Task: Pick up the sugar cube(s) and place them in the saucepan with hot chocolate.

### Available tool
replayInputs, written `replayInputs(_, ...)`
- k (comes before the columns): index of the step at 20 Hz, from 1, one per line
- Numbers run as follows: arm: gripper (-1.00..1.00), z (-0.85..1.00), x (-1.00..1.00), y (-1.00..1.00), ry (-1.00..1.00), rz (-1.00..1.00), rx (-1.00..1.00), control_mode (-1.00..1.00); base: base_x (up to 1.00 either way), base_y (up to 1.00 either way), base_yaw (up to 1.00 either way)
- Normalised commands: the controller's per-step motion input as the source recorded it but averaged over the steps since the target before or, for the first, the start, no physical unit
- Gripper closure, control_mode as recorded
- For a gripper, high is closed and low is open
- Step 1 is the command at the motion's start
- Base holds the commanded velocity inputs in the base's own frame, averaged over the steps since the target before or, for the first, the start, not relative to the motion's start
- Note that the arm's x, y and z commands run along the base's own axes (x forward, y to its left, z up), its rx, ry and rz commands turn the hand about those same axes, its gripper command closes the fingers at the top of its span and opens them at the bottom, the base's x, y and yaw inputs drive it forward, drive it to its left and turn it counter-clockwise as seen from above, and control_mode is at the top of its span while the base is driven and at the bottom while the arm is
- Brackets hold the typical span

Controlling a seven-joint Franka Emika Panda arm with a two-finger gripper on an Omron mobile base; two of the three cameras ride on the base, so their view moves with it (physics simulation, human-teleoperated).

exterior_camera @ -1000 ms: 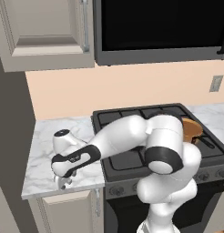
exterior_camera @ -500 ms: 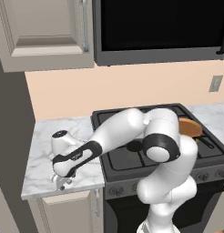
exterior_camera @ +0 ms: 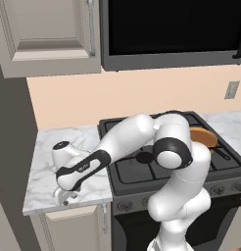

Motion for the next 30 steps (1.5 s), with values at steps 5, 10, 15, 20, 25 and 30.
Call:
replayInputs(5,1.0,0.0,-0.2,0.0,0.0,0.0,0.0,-1.0,0.0,0.0,0.0)
replayInputs(10,1.0,0.0,-0.07,-0.11,-0.02,0.0,0.0,-1.0,0.0,0.0,0.0)
replayInputs(15,1.0,0.0,-0.05,-0.12,-0.02,0.0,0.0,-1.0,0.0,0.0,0.0)
replayInputs(20,1.0,0.1,-0.18,-0.28,-0.02,-0.01,0.0,-1.0,0.0,0.0,0.0)
replayInputs(25,1.0,0.57,-0.19,-0.5,-0.08,-0.07,-0.01,-1.0,0.0,0.0,0.0)
replayInputs(30,1.0,0.58,-0.31,-0.61,-0.1,-0.1,0.0,-1.0,0.0,0.0,0.0)
